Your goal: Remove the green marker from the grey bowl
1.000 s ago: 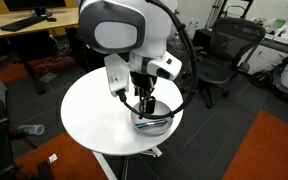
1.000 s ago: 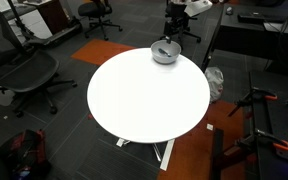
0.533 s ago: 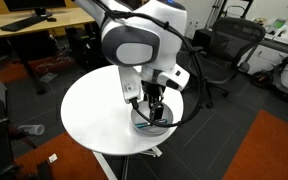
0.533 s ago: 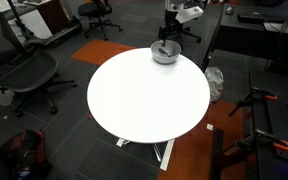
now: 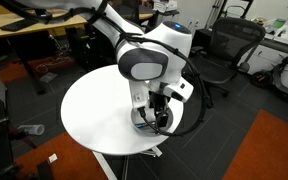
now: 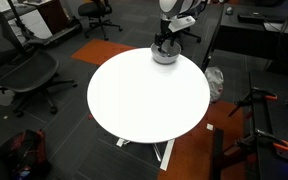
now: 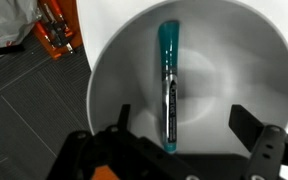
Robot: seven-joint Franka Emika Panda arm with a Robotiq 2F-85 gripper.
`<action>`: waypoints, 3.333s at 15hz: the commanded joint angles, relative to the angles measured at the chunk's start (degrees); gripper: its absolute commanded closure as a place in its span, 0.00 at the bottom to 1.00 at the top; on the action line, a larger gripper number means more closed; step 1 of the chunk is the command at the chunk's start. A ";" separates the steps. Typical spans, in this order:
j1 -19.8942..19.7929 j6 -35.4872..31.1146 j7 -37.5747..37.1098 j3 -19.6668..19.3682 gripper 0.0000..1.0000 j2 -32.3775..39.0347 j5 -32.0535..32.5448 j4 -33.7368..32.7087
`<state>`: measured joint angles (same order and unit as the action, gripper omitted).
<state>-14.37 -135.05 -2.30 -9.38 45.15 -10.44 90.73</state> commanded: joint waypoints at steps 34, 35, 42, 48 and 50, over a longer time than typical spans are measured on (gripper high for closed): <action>3.22 -6.57 0.09 2.65 0.95 -11.86 1.54 6.84; 3.39 -6.12 0.31 3.11 0.95 -12.16 1.37 6.83; 4.18 -5.04 0.18 5.91 0.95 -9.76 0.42 3.71; 5.02 -4.56 0.02 7.12 0.95 -6.64 0.64 2.09; 5.14 -4.52 0.12 7.59 0.95 -5.32 0.53 1.46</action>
<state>-9.58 -139.62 -2.52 -2.24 37.88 -9.65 94.02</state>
